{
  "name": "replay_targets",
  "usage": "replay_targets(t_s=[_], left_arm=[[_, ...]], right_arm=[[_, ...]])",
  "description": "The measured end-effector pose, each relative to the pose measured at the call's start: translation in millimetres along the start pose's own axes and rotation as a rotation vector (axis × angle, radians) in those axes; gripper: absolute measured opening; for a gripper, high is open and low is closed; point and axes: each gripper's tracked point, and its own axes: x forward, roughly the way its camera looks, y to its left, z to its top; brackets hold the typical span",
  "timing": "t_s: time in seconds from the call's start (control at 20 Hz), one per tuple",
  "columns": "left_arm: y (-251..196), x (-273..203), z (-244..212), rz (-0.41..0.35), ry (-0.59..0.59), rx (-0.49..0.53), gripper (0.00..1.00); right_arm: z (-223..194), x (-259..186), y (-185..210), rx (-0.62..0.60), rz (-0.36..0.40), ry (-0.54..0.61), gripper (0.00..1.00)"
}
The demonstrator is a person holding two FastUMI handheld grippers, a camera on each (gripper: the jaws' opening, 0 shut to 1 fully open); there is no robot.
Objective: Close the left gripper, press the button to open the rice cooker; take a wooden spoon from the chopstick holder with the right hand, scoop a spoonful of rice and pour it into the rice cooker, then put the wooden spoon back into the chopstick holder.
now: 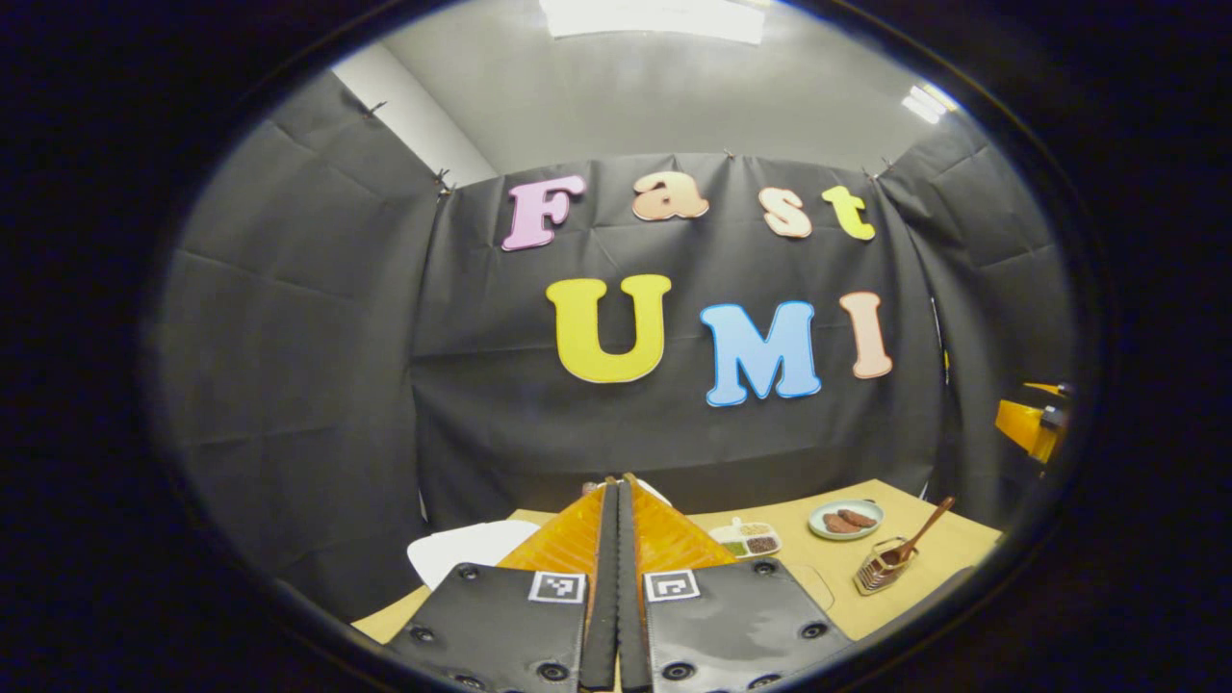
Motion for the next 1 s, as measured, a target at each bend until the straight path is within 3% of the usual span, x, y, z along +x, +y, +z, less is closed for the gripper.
replay_targets(t_s=[0.5, 1.0], left_arm=[[57, 57, -55, 0.015, 0.111, -0.035, 0.09], [84, 95, -155, 0.017, 0.295, -0.084, 0.09]], right_arm=[[-5, 1, 1, -0.028, -0.074, 0.026, 0.98], [-20, -6, 6, -0.077, -0.121, 0.084, 0.98]])
